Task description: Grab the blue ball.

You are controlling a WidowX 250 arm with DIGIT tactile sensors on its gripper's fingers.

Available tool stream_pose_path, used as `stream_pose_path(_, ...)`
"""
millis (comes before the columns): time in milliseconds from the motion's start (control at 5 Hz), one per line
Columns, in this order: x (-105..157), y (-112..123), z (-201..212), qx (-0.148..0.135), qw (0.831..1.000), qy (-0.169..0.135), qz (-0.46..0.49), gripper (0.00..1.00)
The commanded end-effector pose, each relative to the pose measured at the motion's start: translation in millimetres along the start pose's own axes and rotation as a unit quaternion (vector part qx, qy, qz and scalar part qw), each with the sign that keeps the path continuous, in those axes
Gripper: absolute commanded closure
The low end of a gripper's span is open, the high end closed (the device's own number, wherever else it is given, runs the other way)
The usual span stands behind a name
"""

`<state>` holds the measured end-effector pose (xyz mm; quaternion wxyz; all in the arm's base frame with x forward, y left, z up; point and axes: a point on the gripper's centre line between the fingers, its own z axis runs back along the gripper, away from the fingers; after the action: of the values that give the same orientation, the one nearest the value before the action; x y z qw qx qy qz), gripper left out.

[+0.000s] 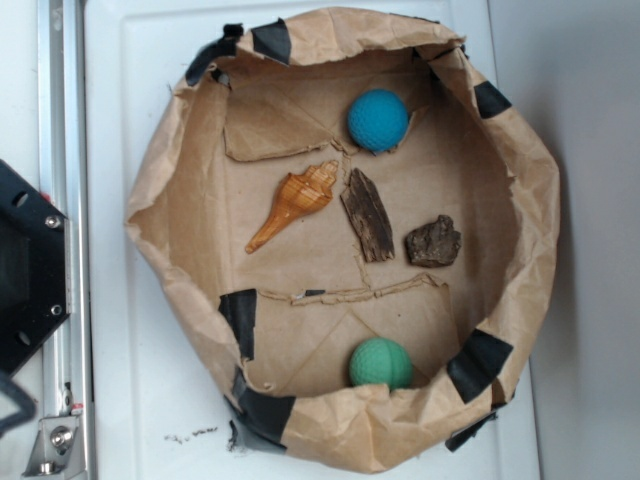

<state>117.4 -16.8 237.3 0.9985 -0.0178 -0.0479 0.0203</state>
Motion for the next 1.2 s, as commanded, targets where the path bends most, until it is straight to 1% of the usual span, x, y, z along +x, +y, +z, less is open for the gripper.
stream_pose_path(0,97,-8,-42,0.031,0.997,0.012,0.074,0.00)
stream_pose_path(200,124,-1,-60,0.045,0.987,-0.015,0.154,0.00)
stream_pose_path(400,142,7,-81,0.025,0.981,-0.032,0.189,0.00)
stream_pose_path(600,141,14,-99,0.036,0.966,-0.116,0.228,0.00)
stream_pose_path(800,141,32,-120,0.040,0.959,-0.151,0.237,0.00)
stream_pose_path(1000,143,42,-143,0.061,0.955,-0.159,0.245,0.00)
